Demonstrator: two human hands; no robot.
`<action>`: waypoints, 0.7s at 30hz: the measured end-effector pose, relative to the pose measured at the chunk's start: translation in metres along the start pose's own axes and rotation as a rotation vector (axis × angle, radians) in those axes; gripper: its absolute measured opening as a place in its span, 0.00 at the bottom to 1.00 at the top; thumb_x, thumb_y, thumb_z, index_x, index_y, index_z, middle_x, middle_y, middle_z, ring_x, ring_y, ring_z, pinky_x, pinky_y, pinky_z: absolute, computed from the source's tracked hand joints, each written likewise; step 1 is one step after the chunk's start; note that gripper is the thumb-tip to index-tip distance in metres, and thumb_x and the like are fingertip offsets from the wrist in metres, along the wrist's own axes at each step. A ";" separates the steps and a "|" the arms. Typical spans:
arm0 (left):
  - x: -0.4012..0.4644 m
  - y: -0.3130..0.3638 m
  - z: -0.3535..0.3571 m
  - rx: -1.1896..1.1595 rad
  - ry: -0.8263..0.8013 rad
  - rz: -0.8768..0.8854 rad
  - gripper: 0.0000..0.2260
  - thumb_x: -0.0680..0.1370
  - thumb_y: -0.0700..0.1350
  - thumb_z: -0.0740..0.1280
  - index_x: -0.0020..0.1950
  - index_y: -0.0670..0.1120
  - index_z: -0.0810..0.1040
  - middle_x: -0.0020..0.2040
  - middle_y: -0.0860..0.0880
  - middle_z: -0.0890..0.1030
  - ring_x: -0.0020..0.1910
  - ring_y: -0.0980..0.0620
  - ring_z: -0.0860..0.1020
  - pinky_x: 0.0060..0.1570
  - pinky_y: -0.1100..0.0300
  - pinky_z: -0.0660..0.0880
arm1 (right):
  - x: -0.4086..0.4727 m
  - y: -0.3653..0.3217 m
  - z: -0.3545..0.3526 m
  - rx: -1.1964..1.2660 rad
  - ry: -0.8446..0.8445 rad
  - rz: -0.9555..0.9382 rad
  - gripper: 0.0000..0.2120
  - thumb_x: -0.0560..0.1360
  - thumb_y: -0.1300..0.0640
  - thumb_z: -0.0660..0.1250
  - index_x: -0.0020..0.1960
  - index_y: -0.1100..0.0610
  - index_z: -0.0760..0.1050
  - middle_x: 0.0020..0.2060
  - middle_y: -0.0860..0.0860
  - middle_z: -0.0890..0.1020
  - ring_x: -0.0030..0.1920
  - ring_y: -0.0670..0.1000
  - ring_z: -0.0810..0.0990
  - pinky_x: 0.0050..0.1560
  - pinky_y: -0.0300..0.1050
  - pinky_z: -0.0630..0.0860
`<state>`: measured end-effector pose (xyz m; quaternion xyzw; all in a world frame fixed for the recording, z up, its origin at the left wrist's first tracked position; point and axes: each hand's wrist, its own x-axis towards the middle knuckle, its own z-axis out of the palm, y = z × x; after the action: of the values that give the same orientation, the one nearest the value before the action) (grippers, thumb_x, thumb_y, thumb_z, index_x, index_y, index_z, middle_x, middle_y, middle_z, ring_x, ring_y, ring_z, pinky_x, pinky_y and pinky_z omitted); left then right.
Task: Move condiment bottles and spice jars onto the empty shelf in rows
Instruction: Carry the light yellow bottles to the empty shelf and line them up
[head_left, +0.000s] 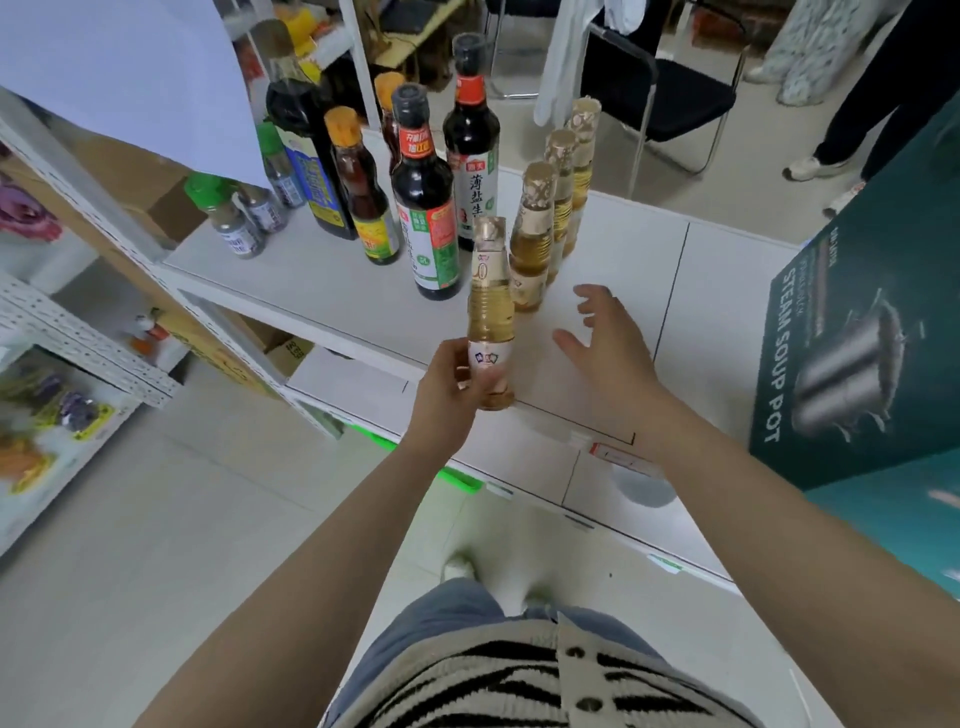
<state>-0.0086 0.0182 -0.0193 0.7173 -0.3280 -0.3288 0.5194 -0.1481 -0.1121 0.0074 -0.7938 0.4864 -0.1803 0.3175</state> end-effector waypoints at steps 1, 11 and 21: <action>-0.006 -0.001 -0.002 -0.018 0.014 -0.028 0.16 0.75 0.48 0.70 0.60 0.44 0.74 0.50 0.49 0.82 0.48 0.51 0.80 0.46 0.60 0.79 | 0.007 -0.005 0.001 0.073 0.018 0.004 0.27 0.75 0.52 0.68 0.70 0.53 0.62 0.64 0.53 0.73 0.62 0.52 0.73 0.58 0.46 0.72; -0.047 -0.003 -0.014 -0.231 0.119 -0.215 0.23 0.69 0.54 0.71 0.60 0.43 0.76 0.52 0.43 0.82 0.52 0.44 0.82 0.55 0.46 0.79 | 0.062 -0.039 0.031 0.298 0.205 0.002 0.24 0.68 0.49 0.73 0.60 0.58 0.71 0.56 0.52 0.79 0.56 0.52 0.78 0.51 0.41 0.73; -0.054 -0.007 -0.021 -0.287 0.203 -0.279 0.26 0.68 0.54 0.73 0.61 0.42 0.75 0.53 0.41 0.82 0.51 0.43 0.82 0.55 0.44 0.79 | 0.066 -0.041 0.033 0.270 0.214 0.067 0.29 0.66 0.53 0.76 0.62 0.58 0.68 0.61 0.53 0.78 0.61 0.55 0.77 0.59 0.51 0.75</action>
<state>-0.0212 0.0749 -0.0136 0.7041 -0.1215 -0.3666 0.5959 -0.0710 -0.1468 0.0092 -0.7036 0.5150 -0.3168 0.3733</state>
